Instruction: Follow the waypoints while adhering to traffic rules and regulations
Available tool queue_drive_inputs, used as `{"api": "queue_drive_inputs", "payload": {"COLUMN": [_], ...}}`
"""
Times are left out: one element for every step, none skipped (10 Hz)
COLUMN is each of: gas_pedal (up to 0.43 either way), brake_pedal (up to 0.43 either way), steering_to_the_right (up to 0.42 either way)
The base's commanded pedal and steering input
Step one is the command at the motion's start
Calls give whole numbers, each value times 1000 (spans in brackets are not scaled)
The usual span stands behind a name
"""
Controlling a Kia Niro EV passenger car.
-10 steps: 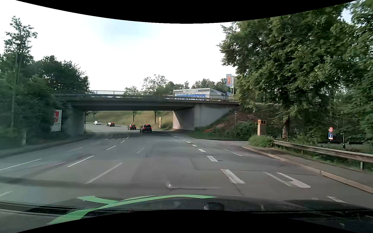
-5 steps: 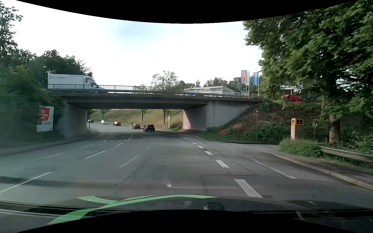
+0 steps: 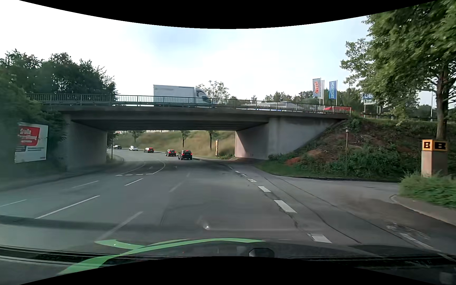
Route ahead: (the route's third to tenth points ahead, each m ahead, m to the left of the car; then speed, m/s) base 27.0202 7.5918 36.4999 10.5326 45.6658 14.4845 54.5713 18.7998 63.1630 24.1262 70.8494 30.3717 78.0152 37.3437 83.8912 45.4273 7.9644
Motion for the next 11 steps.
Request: {"api": "queue_drive_inputs", "payload": {"gas_pedal": [39,39,39,39,39,39,39,39,39,39,39], "brake_pedal": [0,0,0,0,0,0,0,0,0,0,0], "steering_to_the_right": [-51,-48,-47,-47,-48,-48,-49,-51,-53,-54,-54]}}
